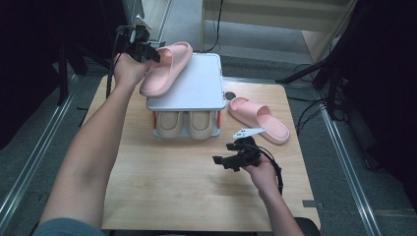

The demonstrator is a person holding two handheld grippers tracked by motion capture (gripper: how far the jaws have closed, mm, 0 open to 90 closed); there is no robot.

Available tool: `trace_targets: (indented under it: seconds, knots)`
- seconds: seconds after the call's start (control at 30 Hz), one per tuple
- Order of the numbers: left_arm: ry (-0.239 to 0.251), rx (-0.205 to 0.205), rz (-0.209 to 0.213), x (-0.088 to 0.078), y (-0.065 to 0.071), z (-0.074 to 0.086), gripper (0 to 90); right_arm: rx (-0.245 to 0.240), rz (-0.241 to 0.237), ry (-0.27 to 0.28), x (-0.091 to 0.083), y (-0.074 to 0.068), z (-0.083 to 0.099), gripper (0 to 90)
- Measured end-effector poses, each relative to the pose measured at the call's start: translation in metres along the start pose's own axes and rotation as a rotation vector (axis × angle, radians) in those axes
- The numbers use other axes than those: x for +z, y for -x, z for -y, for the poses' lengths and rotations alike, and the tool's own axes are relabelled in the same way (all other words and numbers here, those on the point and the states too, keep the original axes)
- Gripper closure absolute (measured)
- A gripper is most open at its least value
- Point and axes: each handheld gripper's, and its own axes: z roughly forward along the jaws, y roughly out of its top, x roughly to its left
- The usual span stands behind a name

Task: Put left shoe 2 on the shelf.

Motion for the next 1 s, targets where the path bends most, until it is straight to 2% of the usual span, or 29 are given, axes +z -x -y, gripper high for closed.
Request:
trace_targets:
  seconds: [0.1,0.27,0.3,0.4,0.6,0.8,1.0]
  knots:
    - [0.000,0.011,-0.003,0.000,0.003,0.000,73.0,0.000,0.000,0.002,0.000,0.000,0.000,20.8]
    - [-0.029,0.000,0.041,-0.002,0.005,0.003,65.1,-0.002,0.003,0.001,0.000,0.001,0.000,20.8]
    - [-0.030,0.006,0.035,-0.003,0.006,0.003,64.0,-0.002,0.003,0.002,0.000,0.001,0.000,20.8]
    - [-0.036,0.016,0.034,-0.005,0.008,0.005,62.6,-0.002,0.005,0.002,0.000,0.001,0.000,20.8]
    - [-0.063,0.010,0.069,-0.011,0.005,0.009,60.7,-0.003,0.010,-0.003,0.000,0.001,-0.001,20.8]
    - [-0.051,0.009,0.095,-0.012,0.003,0.014,60.5,-0.010,0.011,-0.006,0.001,0.001,-0.001,20.7]
    - [-0.031,0.026,0.098,-0.018,0.000,0.016,58.3,-0.017,0.004,0.013,-0.001,0.002,-0.001,20.7]
